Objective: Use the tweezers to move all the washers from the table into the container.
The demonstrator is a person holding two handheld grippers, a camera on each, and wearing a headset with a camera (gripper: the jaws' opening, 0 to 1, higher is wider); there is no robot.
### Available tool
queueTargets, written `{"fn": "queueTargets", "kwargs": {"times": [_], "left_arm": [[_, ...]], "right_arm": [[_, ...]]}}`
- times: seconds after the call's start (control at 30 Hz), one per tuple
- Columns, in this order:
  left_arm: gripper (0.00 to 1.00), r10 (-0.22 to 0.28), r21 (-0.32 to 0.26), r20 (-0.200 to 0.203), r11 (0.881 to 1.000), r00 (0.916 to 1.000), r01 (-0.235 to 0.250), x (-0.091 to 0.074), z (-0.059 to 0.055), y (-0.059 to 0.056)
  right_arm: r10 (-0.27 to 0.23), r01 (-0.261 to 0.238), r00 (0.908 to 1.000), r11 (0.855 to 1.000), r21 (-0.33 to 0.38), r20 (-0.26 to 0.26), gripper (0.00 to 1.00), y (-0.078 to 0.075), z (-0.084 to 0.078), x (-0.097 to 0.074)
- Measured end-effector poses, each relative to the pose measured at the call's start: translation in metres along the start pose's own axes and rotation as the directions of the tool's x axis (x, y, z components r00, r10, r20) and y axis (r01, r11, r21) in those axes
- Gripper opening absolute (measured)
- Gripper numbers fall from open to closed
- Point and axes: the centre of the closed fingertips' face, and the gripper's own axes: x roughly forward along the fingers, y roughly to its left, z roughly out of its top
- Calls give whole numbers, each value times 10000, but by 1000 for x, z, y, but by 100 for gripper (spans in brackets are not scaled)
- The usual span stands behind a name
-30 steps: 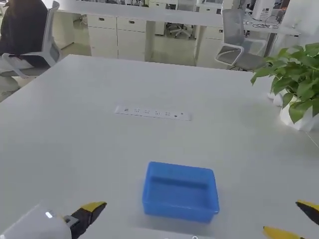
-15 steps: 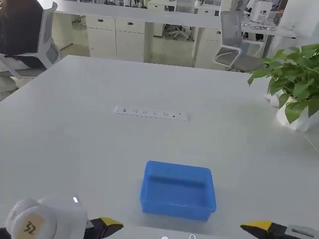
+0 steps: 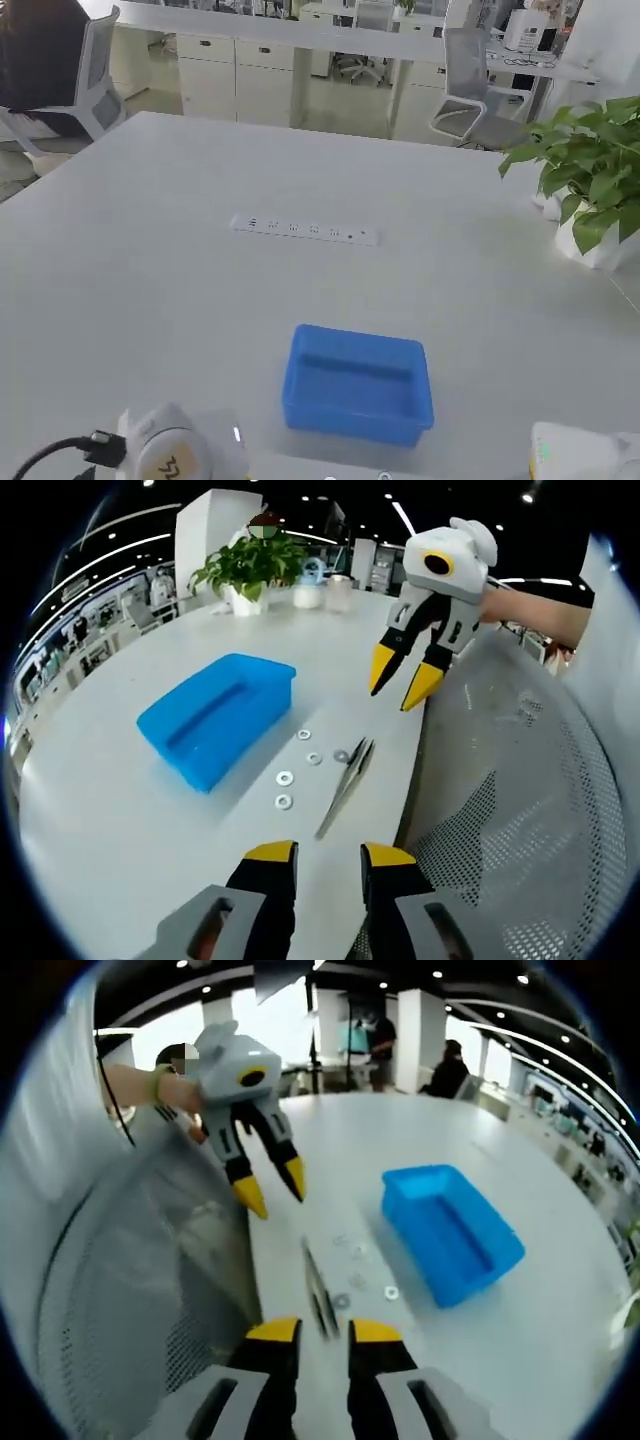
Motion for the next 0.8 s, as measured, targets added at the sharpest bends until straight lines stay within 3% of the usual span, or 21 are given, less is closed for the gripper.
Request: {"fn": "queueTargets", "kwargs": {"times": [0.27, 0.43, 0.8], "left_arm": [[18, -142, 597, -611, 9981, 9980, 179, 11, 0, 1], [15, -159, 532, -1025, 9984, 9946, 214, 18, -2, 7], [7, -212, 1292, -1593, 9907, 9870, 421, 31, -7, 9]], "right_arm": [[214, -313, 9937, 9955, -889, -1102, 11, 0, -11, 12], [321, -523, 9865, 9910, -1231, -1606, 10, 0, -15, 22], [464, -687, 9848, 9891, -1302, -1675, 11, -3, -10, 33]]}}
